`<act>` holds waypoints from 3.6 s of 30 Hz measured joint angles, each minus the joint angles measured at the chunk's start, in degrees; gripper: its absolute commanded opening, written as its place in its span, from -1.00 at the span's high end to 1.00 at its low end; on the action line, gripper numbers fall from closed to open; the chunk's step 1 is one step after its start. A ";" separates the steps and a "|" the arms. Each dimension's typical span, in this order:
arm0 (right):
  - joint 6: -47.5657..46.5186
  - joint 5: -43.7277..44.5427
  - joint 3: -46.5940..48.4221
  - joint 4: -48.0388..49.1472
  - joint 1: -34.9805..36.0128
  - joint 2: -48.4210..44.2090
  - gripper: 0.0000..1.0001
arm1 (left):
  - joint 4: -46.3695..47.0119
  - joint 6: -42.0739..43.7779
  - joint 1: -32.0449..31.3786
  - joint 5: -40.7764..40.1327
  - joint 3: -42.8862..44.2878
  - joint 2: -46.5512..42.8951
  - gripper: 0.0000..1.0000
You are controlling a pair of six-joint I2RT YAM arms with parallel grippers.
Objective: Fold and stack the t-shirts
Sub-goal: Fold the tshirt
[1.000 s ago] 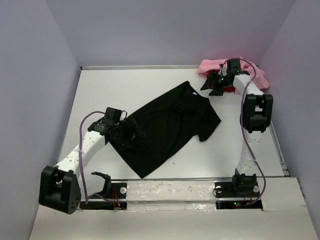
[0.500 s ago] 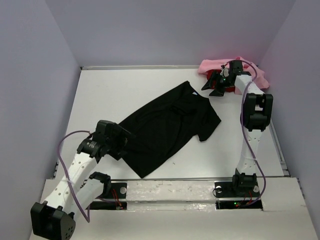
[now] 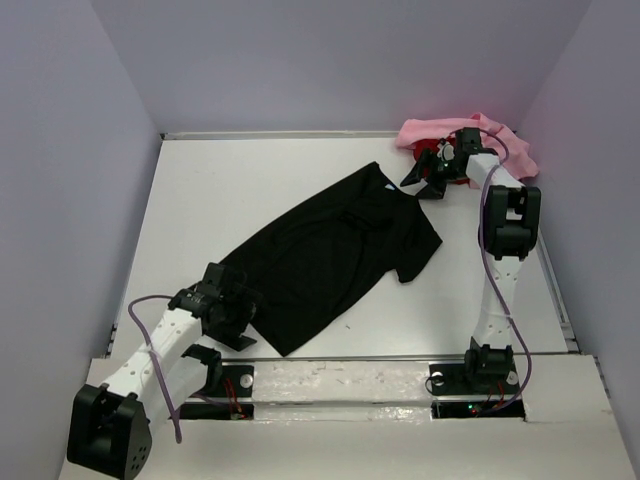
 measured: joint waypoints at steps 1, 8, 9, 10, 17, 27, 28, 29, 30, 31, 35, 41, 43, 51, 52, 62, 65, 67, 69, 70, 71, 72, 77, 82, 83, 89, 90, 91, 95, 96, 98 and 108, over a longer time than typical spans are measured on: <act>-0.04 -0.26 0.02 0.02 0.00 0.09 -0.43 | 0.17 -0.35 0.00 0.31 -0.59 0.22 -0.98; -1.03 0.52 0.59 -0.57 0.76 0.28 -0.40 | 8.79 -2.12 0.00 4.37 -1.73 4.94 -0.92; -1.16 0.70 0.74 -0.68 0.94 0.31 -0.40 | 11.06 -2.25 0.00 5.51 -1.88 6.51 -0.92; -1.33 0.92 0.83 -0.81 1.18 0.31 -0.40 | 12.94 -2.43 0.00 6.67 -1.86 8.00 -0.85; -2.01 1.97 1.40 -1.95 2.40 0.37 -0.07 | 22.80 -0.68 -0.17 10.32 -1.03 16.81 0.34; -2.19 3.52 1.40 -3.54 2.62 0.79 1.00 | 24.90 0.92 -0.24 8.92 -2.12 16.92 0.76; -2.19 3.61 1.40 -3.67 2.62 0.94 1.00 | 24.83 1.05 -0.22 8.76 -2.12 16.79 0.76; -2.19 3.76 1.40 -3.78 2.62 1.03 1.00 | 24.74 1.22 -0.22 8.70 -2.12 16.70 0.75; -2.19 4.09 1.36 -4.00 2.62 1.05 1.00 | 24.63 1.42 -0.22 8.59 -2.12 16.65 0.76; -2.16 4.24 1.33 -4.13 2.62 1.05 1.00 | 24.61 1.62 -0.17 8.55 -2.10 16.63 0.76; -2.03 5.88 0.81 -4.26 2.62 1.05 1.00 | 24.26 3.02 0.74 8.48 -1.79 16.83 0.76; -0.66 9.94 -4.20 -4.28 2.62 -2.05 1.00 | 20.85 8.96 2.01 6.86 6.03 26.49 0.83; -0.37 11.85 -6.03 -4.74 2.62 -3.78 1.00 | 20.72 11.34 2.08 7.10 11.93 32.54 0.84; 1.29 16.87 -15.47 -4.55 0.37 -10.56 1.00 | 18.43 20.70 2.34 5.70 26.14 45.75 0.84; 1.51 17.70 -17.00 -4.61 -0.04 -11.85 1.00 | 18.14 22.01 2.40 5.75 28.11 47.56 0.84; 3.50 21.64 -27.85 -4.26 -2.43 -21.97 1.00 | 13.75 33.48 3.39 6.10 44.41 59.78 1.00; 3.93 21.94 -30.25 -4.24 -2.43 -24.00 1.00 | 12.55 35.71 4.81 5.73 47.69 61.88 1.00; 4.13 22.23 -31.52 -4.24 -2.43 -25.00 1.00 | 12.26 36.70 6.03 5.55 48.52 62.38 1.00; 4.35 22.77 -32.59 -4.24 -2.43 -25.88 1.00 | 12.00 37.44 7.28 5.51 48.52 62.38 1.00; 4.50 23.02 -33.03 -4.26 -2.43 -26.23 1.00 | 11.78 37.97 8.26 5.66 48.52 62.36 1.00; 4.50 23.21 -33.27 -4.31 -2.43 -26.47 1.00 | 11.65 38.21 8.74 5.68 48.50 62.34 1.00; 4.52 23.47 -33.51 -4.22 -2.43 -26.69 1.00 | 11.56 38.51 9.27 5.70 48.39 62.27 1.00; 4.52 24.44 -33.79 -4.22 -2.43 -26.82 1.00 | 11.63 39.71 12.28 5.57 45.66 60.17 1.00; 4.72 24.55 -33.79 -4.22 -2.43 -26.82 1.00 | 12.09 40.19 13.97 5.64 42.71 58.10 1.00; 4.74 24.59 -33.79 -4.22 -2.43 -26.82 1.00 | 12.15 40.26 14.21 5.70 42.40 57.90 1.00; 4.72 24.79 -33.79 -4.22 -2.43 -26.82 1.00 | 13.14 40.35 16.00 6.01 40.17 56.35 1.00; 4.74 24.79 -33.79 -4.22 -2.43 -26.82 1.00 | 13.03 40.37 16.61 6.05 40.00 56.17 1.00; 4.72 24.85 -33.79 -4.24 -2.43 -26.82 1.00 | 12.96 40.37 17.07 6.08 39.91 56.11 1.00; 4.72 24.87 -33.79 -4.24 -2.43 -26.82 1.00 | 12.31 40.76 19.82 5.70 39.93 55.89 0.62; 4.74 24.87 -33.79 -4.24 -2.40 -26.82 1.00 | 12.22 40.87 20.20 5.46 39.95 55.82 0.32; 4.74 24.85 -33.79 -4.24 -2.36 -26.82 0.83 | 11.82 41.20 20.41 4.26 40.06 55.69 0.05; 5.01 23.85 -33.70 -4.04 -2.32 -26.82 -0.36 | 11.41 43.80 20.74 -0.33 41.86 54.05 -0.98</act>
